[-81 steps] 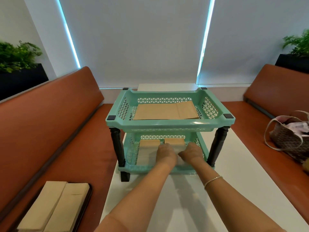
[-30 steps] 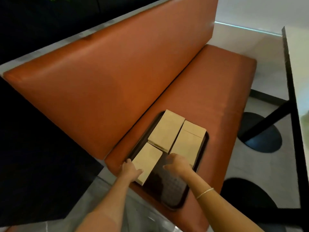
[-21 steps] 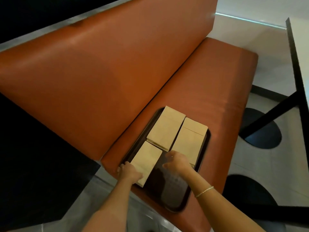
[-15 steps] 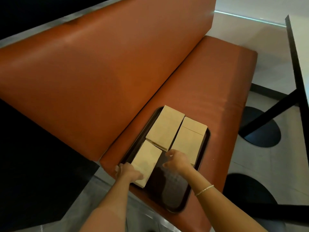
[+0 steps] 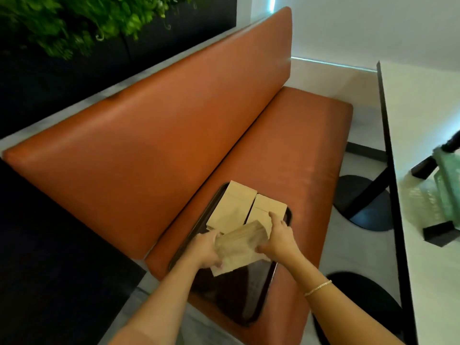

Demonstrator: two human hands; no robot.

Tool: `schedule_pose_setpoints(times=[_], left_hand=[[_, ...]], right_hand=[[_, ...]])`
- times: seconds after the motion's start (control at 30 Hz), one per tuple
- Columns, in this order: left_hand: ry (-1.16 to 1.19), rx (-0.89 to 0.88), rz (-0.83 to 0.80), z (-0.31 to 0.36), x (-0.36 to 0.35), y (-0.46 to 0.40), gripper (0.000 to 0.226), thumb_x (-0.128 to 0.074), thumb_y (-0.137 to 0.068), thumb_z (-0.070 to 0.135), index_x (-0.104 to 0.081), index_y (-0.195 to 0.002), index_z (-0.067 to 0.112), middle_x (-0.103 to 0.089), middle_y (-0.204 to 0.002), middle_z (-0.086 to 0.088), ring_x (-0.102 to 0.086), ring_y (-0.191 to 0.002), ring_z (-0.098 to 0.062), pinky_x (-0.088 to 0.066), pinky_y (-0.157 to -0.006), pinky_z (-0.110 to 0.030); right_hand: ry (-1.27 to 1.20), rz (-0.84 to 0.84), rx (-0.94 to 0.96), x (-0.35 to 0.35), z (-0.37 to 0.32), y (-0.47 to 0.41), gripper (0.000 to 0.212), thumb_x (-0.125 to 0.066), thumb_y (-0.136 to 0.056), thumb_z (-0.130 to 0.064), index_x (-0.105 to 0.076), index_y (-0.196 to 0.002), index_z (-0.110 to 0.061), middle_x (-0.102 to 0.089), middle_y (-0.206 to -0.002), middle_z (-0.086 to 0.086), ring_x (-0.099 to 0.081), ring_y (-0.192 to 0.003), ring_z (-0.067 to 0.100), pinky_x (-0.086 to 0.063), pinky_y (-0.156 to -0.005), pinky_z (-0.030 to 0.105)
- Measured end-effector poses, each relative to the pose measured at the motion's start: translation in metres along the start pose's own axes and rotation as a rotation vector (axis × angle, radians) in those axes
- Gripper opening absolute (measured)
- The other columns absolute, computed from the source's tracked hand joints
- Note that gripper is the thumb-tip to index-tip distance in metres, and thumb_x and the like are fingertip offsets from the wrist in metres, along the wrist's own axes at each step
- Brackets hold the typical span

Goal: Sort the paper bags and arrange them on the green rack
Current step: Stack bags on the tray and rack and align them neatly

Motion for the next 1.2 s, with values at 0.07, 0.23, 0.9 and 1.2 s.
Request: schedule_pose_setpoints(times=[0.07,0.23,0.9,1.2], left_hand=[[-0.027,-0.077,-0.022,0.035,0.014,0.017,0.071,-0.084,-0.065,0.02,-0.048,-0.126,0.02,-0.056,-0.126,-0.002,-0.05,-0.12,-0.024,-0.045,-0.093,-0.034],[-0.03,-0.221,-0.161,0.133,0.027,0.064,0.093,-0.085,-0.065,0.016,-0.034,-0.142,0.016,-0.05,-0.136,-0.002,-0.048,-0.125,-0.025,-0.044,-0.098,-0.034],[0.164,-0.479,-0.007,0.418,-0.177,0.14,0.052,-0.081,-0.069,0.017,-0.062,-0.118,0.025,-0.06,-0.116,0.001,-0.057,-0.106,-0.018,-0.049,-0.085,-0.025],[0.161,-0.514,0.23,0.446,-0.204,0.144,0.032,-0.067,-0.083,0.007,-0.059,-0.112,0.019,-0.056,-0.117,0.001,-0.055,-0.103,-0.014,-0.041,-0.078,-0.018]], right_hand=[[-0.052,0.036,0.029,0.029,0.009,0.015,0.096,-0.075,-0.072,-0.011,-0.017,-0.148,-0.018,-0.039,-0.14,0.01,-0.039,-0.127,0.027,-0.043,-0.098,0.035],[-0.19,0.09,0.057,0.113,0.052,0.059,0.072,-0.077,-0.073,-0.015,-0.041,-0.135,-0.022,-0.05,-0.129,0.002,-0.049,-0.115,0.019,-0.043,-0.092,0.03],[-0.623,0.315,-0.327,0.279,0.361,0.192,0.065,-0.071,-0.076,-0.002,-0.044,-0.132,-0.023,-0.046,-0.112,0.007,-0.051,-0.102,0.028,-0.049,-0.09,0.04],[-0.514,0.44,-0.273,0.285,0.382,0.184,0.054,-0.068,-0.078,-0.007,-0.045,-0.125,-0.021,-0.052,-0.114,0.007,-0.048,-0.096,0.021,-0.044,-0.085,0.032]])
Point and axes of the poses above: each hand's wrist, its own y-axis away from the middle knuckle, its own x-axis out of the back of the hand, z = x × y, the point moved 2 cm from there along -y, towards the middle knuckle
